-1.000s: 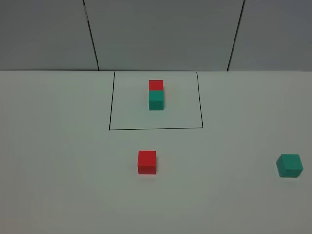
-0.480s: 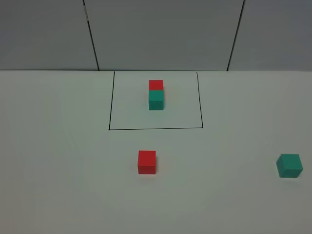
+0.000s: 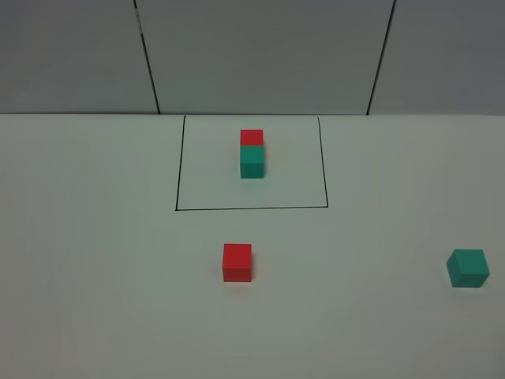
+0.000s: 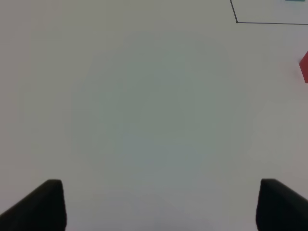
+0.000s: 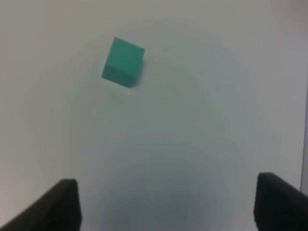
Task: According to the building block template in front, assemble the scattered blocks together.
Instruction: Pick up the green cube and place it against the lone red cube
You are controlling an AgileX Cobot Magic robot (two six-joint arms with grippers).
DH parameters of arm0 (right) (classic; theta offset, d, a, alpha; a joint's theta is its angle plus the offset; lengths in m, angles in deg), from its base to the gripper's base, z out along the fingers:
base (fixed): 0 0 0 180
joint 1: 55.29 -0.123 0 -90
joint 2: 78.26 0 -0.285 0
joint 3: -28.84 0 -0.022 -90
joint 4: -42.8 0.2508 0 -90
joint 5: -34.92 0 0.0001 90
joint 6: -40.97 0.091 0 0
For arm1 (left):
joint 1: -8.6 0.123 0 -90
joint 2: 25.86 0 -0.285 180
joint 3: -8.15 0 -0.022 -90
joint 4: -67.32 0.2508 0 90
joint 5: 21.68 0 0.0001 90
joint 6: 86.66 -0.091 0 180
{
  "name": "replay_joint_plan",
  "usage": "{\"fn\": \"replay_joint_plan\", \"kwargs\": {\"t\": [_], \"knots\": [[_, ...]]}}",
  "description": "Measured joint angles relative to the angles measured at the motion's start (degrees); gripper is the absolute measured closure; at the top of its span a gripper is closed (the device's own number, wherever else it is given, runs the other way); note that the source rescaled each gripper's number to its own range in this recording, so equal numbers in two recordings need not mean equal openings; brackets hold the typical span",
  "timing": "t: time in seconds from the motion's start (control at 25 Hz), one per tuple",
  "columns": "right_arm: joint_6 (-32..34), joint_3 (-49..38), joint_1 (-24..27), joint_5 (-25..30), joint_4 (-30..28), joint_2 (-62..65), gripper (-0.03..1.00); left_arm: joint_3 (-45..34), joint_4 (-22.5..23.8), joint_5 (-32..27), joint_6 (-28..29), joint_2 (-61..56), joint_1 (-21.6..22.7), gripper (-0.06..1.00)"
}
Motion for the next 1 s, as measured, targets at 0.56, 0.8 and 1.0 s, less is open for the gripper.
{"fn": "replay_joint_plan", "kwargs": {"t": [0.56, 0.8, 1.0], "knots": [[-28.2, 10.9, 0.0, -7.2, -0.4, -38.5, -0.01, 0.0, 0.0, 0.0, 0.0, 0.0, 0.0, 0.16], [-39.0, 13.9, -0.1, -7.3, -0.5, -48.3, -0.01, 0.0, 0.0, 0.0, 0.0, 0.0, 0.0, 0.16], [-45.6, 14.1, -5.2, -8.3, -5.9, -52.9, -0.01, 0.0, 0.0, 0.0, 0.0, 0.0, 0.0, 0.16]]}}
